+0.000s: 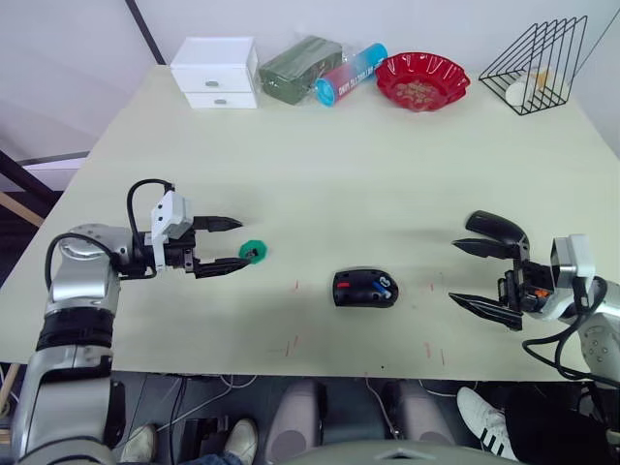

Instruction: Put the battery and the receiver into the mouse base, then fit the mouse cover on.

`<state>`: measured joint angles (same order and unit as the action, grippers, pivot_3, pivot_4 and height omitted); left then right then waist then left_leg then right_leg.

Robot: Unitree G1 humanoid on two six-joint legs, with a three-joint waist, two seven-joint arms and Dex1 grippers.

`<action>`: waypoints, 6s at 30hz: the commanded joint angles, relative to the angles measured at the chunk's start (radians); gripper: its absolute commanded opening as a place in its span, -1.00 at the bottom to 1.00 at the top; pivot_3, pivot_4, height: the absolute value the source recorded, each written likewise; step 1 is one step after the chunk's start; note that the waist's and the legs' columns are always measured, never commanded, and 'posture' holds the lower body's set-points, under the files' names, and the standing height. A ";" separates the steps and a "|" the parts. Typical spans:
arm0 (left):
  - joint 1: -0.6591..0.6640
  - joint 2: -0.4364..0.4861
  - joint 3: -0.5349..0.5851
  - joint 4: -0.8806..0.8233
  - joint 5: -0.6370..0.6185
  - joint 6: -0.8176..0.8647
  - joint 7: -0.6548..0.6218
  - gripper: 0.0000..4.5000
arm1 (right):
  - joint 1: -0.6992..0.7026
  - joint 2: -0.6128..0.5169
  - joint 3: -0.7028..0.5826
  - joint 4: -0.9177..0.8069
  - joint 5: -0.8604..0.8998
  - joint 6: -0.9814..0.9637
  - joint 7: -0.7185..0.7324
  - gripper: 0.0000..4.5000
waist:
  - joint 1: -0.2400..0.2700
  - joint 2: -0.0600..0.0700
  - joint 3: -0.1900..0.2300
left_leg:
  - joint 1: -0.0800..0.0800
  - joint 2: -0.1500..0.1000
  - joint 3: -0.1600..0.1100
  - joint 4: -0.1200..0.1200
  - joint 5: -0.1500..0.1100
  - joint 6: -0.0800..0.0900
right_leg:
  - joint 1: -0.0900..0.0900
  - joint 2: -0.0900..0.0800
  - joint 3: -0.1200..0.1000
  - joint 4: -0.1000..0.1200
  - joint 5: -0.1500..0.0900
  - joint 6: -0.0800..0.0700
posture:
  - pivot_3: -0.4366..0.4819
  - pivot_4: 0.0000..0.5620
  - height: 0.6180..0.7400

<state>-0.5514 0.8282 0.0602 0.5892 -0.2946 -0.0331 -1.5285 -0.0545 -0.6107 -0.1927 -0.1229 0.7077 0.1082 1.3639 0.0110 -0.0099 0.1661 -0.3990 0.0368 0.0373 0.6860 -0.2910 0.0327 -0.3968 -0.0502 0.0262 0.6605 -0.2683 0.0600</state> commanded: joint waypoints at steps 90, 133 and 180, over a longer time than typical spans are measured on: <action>-0.057 -0.022 -0.052 0.247 0.132 -0.122 0.042 -0.38 | 0.032 0.030 0.007 -0.008 -0.038 -0.072 -0.007 1.00 | 0.000 -0.001 -0.001 | 0.002 0.000 -0.002 0.003 0.001 -0.002 | 0.000 0.001 0.001 0.005 0.000 0.000 | -0.05 -0.47 1.00; -0.158 0.067 -0.168 -0.054 0.032 -0.037 -0.086 -0.97 | -0.023 0.029 0.003 0.018 0.006 -0.069 0.041 1.00 | 0.001 -0.001 -0.001 | 0.001 0.000 -0.001 0.003 0.001 -0.002 | 0.000 0.001 0.001 0.004 0.000 0.000 | -0.05 -0.47 1.00; -0.299 -0.260 -0.326 -0.474 0.055 0.142 0.049 -0.97 | -0.511 -0.009 0.198 0.040 1.265 1.094 -1.526 1.00 | -0.018 -0.001 -0.001 | -0.010 0.001 -0.007 0.005 0.002 -0.002 | -0.008 0.001 0.000 0.003 0.001 0.000 | -0.05 -0.47 1.00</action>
<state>-0.8302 0.5769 -0.2565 0.1388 -0.2406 0.1067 -1.4890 -0.5580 -0.6277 0.0285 -0.0668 1.9384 1.2140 -0.1467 -0.0069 -0.0114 0.1652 -0.4133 0.0375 0.0293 0.6931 -0.2891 0.0305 -0.4076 -0.0491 0.0252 0.6644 -0.2676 0.0600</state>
